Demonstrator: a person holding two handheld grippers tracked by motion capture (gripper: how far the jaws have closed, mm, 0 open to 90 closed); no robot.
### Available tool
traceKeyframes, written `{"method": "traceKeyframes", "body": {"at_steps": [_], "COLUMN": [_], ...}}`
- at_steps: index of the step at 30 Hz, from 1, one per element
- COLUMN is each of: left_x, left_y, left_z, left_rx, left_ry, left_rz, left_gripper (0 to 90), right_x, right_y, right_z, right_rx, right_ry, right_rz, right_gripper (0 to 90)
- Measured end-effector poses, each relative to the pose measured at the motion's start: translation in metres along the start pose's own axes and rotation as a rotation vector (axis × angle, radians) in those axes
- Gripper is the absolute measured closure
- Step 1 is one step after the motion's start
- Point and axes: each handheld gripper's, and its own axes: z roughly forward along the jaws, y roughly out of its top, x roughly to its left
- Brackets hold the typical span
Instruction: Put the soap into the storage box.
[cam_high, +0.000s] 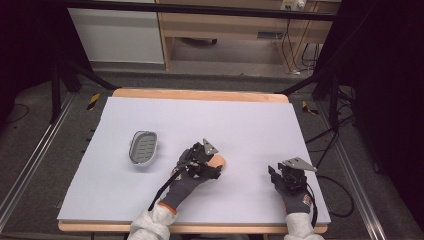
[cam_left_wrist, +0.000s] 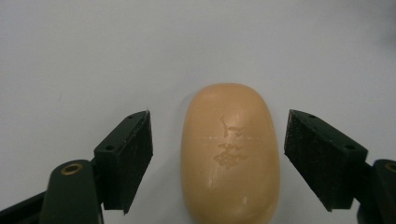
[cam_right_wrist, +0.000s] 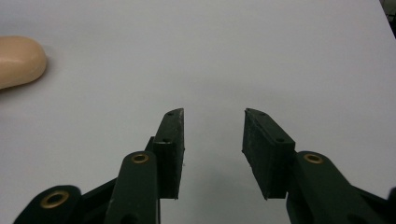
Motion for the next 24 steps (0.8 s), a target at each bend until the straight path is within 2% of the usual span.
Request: {"method": "traceKeyframes", "body": {"at_steps": [24], "left_x": [-0.001], "left_y": [-0.009], "left_z": [0.018], "left_rx": [0.063], "left_ry": [-0.032], "left_rz": [-0.017], "left_gripper": [25.3], "right_x": [0.001], "right_y": [0.0], "right_z": [0.002], "right_rx": [0.013], "right_ry": [0.006], "right_rz": [-0.007], "right_gripper": [58.5]}}
